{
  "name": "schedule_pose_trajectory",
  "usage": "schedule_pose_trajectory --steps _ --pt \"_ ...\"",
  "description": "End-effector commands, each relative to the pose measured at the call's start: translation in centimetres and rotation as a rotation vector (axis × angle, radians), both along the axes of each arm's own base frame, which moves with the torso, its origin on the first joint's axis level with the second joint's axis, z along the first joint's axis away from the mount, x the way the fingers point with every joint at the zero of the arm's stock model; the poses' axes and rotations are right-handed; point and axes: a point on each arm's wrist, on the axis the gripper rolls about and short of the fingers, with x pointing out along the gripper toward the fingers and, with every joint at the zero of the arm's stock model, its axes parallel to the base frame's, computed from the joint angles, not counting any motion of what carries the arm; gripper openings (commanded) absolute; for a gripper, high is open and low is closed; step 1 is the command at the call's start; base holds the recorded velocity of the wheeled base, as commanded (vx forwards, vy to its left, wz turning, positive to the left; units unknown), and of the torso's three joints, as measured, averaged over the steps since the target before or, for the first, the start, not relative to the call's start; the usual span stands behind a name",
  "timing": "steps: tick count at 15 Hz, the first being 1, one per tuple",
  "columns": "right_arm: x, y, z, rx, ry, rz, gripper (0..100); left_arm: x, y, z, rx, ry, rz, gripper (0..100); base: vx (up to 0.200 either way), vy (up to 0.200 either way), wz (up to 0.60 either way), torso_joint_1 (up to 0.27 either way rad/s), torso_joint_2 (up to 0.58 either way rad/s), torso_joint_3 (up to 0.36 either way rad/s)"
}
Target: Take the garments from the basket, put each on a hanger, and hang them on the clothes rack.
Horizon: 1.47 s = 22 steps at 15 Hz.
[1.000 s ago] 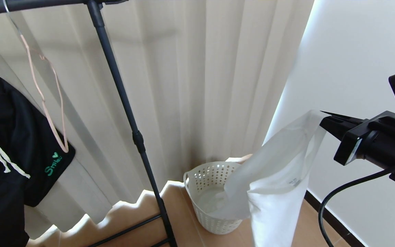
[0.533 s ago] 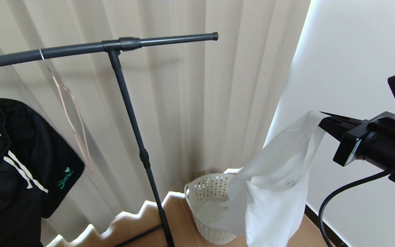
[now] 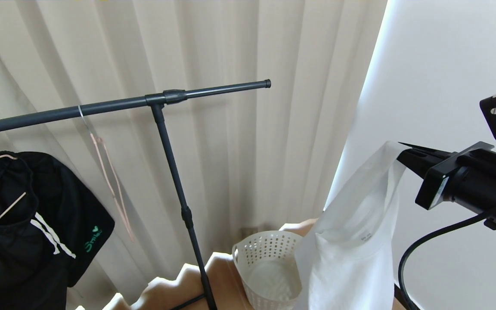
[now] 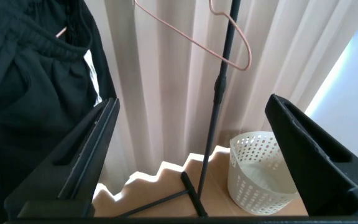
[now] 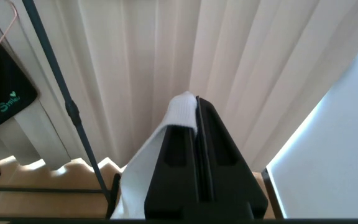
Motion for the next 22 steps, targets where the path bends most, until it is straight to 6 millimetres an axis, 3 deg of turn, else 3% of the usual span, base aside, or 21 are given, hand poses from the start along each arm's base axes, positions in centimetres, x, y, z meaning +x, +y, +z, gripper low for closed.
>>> schedule_pose_trajectory --steps 1,11,18,22 --pt "0.03 0.03 -0.10 -0.002 0.003 0.001 0 0.01 0.00 0.00 -0.001 0.002 0.001 100 0.000 0.000 0.00 0.178 -0.38 -0.144" --pt "-0.05 0.01 -0.08 -0.012 -0.003 0.000 0 0.00 -0.01 0.01 0.004 -0.001 -0.003 100 0.000 0.000 0.00 0.161 -0.35 -0.175" --pt "-0.20 -0.11 -0.54 -0.049 -0.002 -0.003 0 0.01 -0.01 0.02 0.004 0.000 -0.003 100 0.000 0.000 0.00 0.007 -0.01 -0.007" --pt "-0.14 -0.08 -0.65 -0.051 0.002 -0.003 0 0.01 -0.01 0.02 0.002 0.000 -0.003 100 0.000 0.000 0.60 0.000 0.00 0.002"
